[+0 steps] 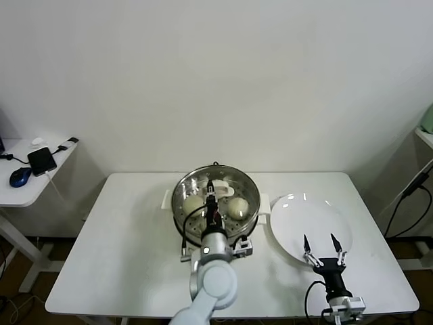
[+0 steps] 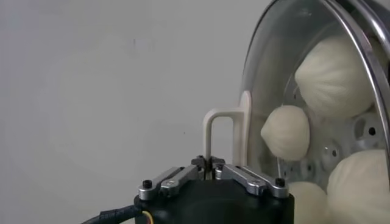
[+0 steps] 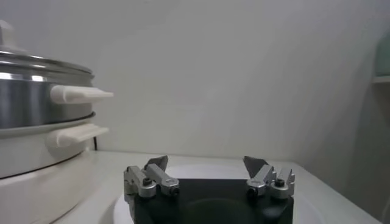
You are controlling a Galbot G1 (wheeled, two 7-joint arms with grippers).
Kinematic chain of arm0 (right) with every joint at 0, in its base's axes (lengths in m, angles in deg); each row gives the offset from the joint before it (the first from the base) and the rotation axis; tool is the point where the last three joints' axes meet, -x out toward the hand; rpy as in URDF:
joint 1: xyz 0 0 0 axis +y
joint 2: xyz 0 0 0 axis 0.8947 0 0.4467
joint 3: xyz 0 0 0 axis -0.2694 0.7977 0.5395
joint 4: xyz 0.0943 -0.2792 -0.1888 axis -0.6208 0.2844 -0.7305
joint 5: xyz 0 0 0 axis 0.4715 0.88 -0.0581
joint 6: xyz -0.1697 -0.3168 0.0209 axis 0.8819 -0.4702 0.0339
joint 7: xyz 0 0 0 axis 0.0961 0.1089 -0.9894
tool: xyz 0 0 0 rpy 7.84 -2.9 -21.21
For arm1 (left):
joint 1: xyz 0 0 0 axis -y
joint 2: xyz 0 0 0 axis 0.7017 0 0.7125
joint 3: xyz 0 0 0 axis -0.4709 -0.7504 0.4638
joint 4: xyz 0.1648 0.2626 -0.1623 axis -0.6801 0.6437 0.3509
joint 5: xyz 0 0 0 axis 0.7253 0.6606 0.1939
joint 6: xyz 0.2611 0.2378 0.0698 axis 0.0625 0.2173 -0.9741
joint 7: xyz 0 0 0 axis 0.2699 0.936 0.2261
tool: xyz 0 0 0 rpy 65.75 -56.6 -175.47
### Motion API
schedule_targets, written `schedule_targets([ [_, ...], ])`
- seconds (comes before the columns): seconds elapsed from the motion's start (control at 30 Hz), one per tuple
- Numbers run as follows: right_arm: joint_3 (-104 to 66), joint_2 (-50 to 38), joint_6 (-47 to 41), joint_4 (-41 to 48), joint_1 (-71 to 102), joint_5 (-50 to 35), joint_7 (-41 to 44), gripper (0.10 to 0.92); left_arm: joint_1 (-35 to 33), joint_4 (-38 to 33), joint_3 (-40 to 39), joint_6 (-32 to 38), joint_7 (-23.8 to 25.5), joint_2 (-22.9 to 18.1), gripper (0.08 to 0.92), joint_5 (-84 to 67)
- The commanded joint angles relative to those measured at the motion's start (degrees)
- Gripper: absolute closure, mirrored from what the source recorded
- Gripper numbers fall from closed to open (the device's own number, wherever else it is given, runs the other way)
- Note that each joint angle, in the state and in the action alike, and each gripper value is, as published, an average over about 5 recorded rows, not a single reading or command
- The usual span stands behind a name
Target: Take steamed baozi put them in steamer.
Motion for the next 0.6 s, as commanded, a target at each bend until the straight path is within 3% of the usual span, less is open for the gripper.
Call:
schedule_targets([
  [0.03, 0.3, 0.1, 0.4, -0.2, 0.0, 0.7, 0.0, 0.203, -0.2, -0.6, -0.6, 0.8, 0.0, -0.1, 0.808, 0.3],
  [0.33, 0.6, -0.4, -0.7, -0.7, 0.2, 0.6, 0.1, 0.203, -1.5, -6.3, -1.8, 1.4, 0.9, 1.7, 0.550, -2.9],
  [0.6, 1.9, -0.9, -2.4, -2.1, 0.6, -0.9, -0.6, 0.203, -6.4, -16.5, 0.0, 6.1, -3.1, 5.0, 0.316, -13.7],
])
